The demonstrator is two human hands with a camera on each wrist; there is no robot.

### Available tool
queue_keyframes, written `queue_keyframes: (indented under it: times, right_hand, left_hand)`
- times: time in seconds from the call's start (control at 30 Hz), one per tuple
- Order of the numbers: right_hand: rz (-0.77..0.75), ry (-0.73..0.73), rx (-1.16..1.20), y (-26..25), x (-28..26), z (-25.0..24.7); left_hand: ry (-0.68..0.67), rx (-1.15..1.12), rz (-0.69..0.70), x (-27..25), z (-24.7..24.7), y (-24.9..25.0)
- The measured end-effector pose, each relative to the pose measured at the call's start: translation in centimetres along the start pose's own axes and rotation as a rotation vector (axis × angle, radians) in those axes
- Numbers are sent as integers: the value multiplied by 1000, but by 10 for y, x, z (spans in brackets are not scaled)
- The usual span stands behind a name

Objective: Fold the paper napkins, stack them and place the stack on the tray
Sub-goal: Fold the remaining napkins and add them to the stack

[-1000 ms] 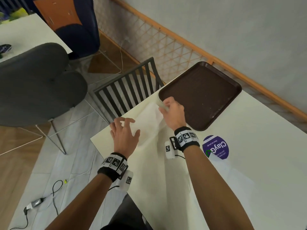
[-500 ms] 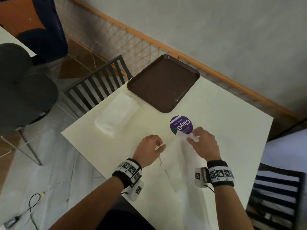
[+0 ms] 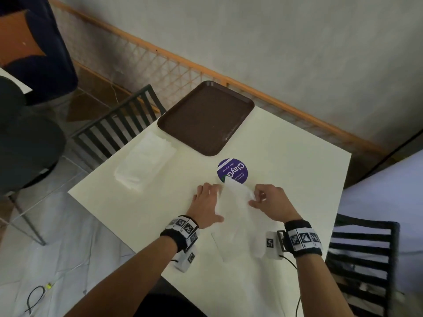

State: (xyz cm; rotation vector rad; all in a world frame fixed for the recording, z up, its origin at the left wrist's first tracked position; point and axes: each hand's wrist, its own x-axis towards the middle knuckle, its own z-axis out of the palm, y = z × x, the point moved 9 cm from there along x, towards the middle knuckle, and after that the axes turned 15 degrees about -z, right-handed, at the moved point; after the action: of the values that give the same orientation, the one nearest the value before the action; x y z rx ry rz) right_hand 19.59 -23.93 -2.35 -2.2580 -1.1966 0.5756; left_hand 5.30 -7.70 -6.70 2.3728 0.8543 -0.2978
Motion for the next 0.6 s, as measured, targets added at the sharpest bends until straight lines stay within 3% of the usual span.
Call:
queue_keyframes:
  times: [0.13, 0.27, 0.4, 0.5, 0.6]
  right_hand:
    - [-217, 6, 85, -56, 0, -23]
    - [-204, 75, 173, -73, 3, -51]
    - [-14, 208, 144, -41, 10, -56]
    - [106, 225, 111, -16, 11, -44]
    - [143, 235, 65, -13, 9, -35]
  left_hand:
    - [-41, -447, 11, 3, -31, 10]
    - [74, -724, 43, 1, -80, 21]
    - [191, -627, 35, 7, -96, 20]
    - [267, -453, 42, 14, -90, 15]
    - [237, -360, 49, 16, -80, 14]
